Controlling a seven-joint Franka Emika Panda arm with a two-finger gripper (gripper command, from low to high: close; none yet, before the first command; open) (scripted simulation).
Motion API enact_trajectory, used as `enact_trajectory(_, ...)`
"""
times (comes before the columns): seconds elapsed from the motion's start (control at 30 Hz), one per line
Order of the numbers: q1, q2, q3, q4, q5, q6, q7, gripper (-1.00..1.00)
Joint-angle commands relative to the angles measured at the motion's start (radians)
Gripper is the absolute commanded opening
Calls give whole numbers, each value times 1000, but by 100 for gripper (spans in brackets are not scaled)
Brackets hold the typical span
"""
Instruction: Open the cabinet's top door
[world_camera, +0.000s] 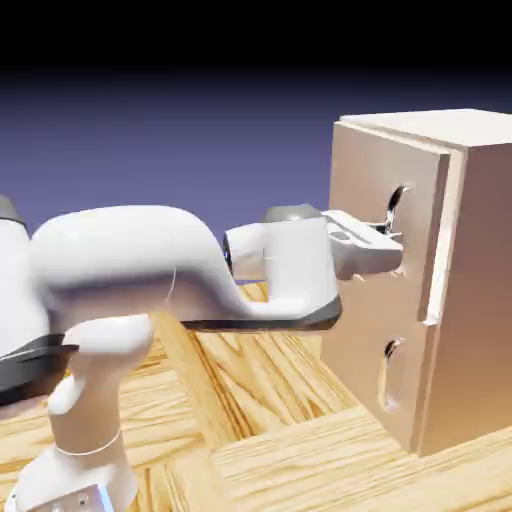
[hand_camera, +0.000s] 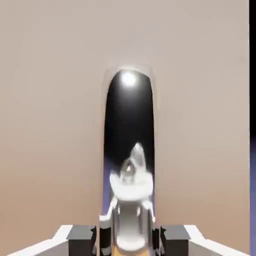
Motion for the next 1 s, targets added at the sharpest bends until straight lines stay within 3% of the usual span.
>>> enact_trajectory(0.0,-36,3,35,-32,28,-29,-1,-100)
enact_trajectory(0.43,-390,4,506,-295,434,-261,0,-100)
enact_trajectory(0.97,-668,-46,1085,-401,988,-359,-17,-100)
